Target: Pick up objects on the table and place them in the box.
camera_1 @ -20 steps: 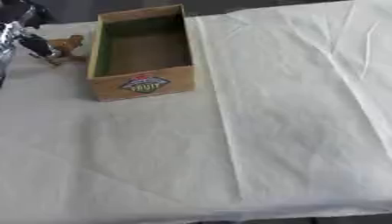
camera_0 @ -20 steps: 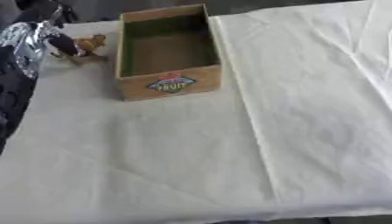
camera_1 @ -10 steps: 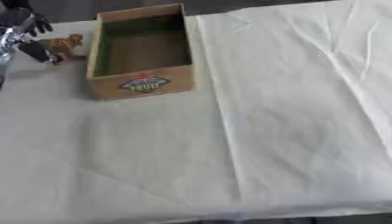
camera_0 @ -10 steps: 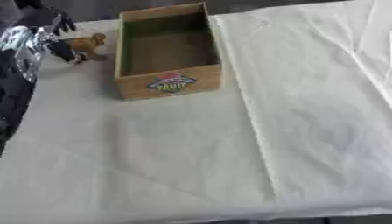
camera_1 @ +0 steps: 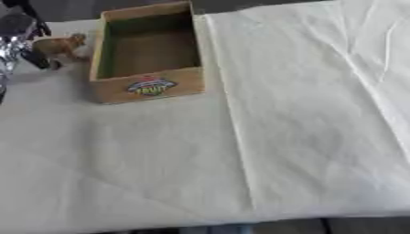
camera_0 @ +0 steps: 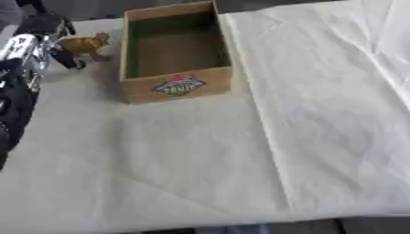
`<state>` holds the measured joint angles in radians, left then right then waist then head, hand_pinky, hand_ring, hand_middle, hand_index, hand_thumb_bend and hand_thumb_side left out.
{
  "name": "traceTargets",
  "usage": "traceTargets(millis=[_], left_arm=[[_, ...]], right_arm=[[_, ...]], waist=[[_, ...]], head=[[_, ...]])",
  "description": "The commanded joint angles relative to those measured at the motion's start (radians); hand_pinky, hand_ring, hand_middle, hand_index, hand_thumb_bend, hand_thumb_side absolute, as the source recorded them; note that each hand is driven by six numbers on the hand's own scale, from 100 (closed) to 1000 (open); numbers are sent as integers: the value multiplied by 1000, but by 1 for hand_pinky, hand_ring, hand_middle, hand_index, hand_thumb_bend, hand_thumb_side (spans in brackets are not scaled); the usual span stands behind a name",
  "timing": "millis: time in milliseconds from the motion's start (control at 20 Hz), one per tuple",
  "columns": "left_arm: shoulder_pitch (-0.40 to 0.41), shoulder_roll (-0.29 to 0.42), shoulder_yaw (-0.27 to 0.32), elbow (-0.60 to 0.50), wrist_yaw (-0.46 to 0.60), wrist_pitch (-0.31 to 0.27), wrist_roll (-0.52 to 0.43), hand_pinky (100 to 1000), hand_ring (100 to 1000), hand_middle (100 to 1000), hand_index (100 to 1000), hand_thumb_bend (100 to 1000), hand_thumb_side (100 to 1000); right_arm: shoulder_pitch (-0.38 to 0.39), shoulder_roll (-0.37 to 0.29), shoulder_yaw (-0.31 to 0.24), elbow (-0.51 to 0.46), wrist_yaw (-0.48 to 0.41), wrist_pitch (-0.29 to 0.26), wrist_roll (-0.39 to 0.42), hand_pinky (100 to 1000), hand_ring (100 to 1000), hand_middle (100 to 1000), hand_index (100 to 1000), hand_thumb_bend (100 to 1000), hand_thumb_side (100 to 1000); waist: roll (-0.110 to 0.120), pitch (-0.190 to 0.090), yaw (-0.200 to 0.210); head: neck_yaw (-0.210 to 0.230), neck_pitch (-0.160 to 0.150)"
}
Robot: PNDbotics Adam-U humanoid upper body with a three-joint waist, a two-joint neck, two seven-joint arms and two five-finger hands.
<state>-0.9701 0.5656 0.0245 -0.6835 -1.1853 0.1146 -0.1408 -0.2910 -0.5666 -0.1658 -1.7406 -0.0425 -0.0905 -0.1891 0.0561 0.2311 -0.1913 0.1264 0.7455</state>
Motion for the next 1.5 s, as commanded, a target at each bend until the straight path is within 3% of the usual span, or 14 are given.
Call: traceTargets(millis=[50, 450, 900, 1100, 1500], left_arm=[[-11, 16, 5, -9, -13, 3, 25, 736, 651, 635, 726, 619, 100], [-3, 4, 2, -12, -54, 10, 122, 593, 514, 499, 597, 600, 100], [0, 1, 5, -5, -55, 18, 192, 422, 349, 308, 383, 390, 100], [1, 2, 10, -21, 1, 16, 224, 365, 310, 249, 314, 355, 100], [-1, 39, -15, -126, 169, 4, 227, 340, 298, 225, 282, 353, 100]], right_arm=[[-17, -16, -8, -8, -4, 0, 4, 441, 588, 684, 842, 100, 305], [-18, -11, -9, -8, -5, 0, 5, 441, 588, 683, 843, 100, 308], [-17, -10, -11, -7, -5, 0, 4, 441, 587, 682, 843, 100, 312], [-16, -9, -12, -6, -6, -1, 4, 442, 588, 682, 844, 100, 312], [-8, -8, -15, -3, -6, -2, 0, 442, 588, 682, 844, 100, 313]], waist=[[-6, -11, -2], [-3, -3, -6], [-2, -2, -8], [-5, -3, -6], [-13, -15, 9]], head=[[3, -12], [1, -17], [-3, -18], [-5, -17], [-8, -12]])
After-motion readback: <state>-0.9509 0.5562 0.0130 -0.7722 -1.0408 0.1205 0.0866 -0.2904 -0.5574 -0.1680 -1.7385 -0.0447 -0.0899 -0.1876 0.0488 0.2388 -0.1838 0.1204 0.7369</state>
